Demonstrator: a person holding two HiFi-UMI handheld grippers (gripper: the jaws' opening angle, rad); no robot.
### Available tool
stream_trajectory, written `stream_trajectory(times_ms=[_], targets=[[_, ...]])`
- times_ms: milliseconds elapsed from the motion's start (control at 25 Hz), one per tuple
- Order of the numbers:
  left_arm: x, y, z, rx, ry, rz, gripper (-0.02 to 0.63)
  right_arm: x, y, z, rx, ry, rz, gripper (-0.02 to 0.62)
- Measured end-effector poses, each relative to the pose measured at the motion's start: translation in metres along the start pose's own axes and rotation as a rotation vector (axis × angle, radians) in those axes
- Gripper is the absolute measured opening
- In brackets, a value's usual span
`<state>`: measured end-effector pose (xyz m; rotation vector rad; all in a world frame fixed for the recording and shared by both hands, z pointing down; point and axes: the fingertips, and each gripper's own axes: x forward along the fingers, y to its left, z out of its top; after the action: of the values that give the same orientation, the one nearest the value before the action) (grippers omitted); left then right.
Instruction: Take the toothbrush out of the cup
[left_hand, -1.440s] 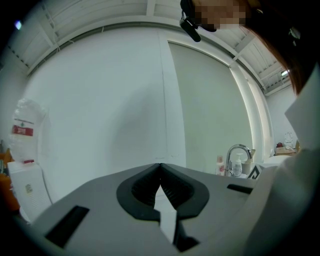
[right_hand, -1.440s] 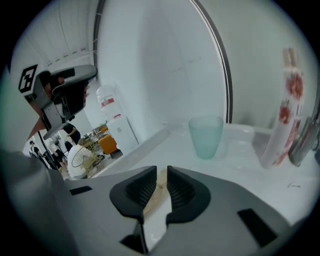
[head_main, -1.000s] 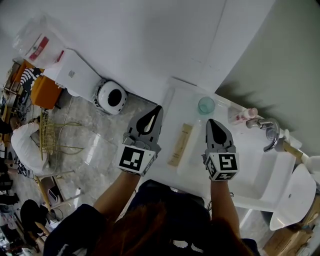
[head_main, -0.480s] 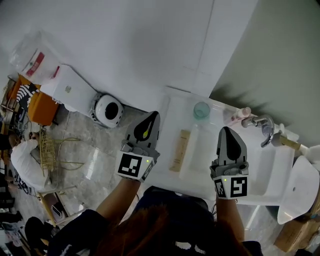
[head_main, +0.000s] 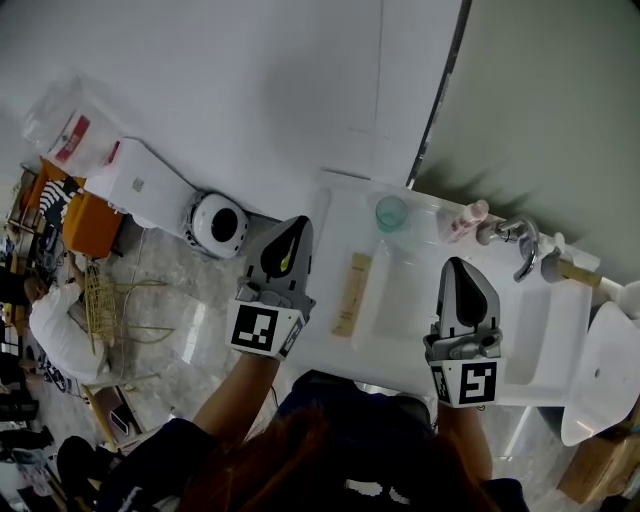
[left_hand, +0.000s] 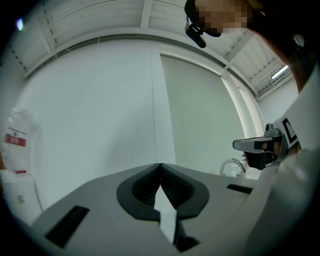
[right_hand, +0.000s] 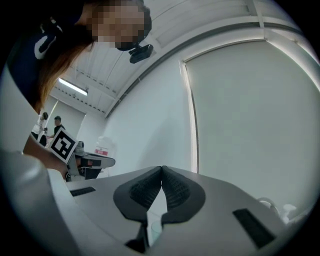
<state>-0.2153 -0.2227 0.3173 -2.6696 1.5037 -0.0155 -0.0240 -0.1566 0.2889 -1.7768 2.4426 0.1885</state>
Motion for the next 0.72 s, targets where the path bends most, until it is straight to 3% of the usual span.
stream_trajectory(times_ms=[280, 720], targets=[[0.014, -0.104, 0.003, 0.008, -0.017, 0.073, 0.015, -0.063, -0.069, 0.001, 0.021, -0.011, 0.093, 0.015], [0.039, -0.287, 0.004, -0.029, -0.040, 0.113, 0.015, -0.190, -0.236, 0.011, -0.033, -0.014, 0.098, 0.015]])
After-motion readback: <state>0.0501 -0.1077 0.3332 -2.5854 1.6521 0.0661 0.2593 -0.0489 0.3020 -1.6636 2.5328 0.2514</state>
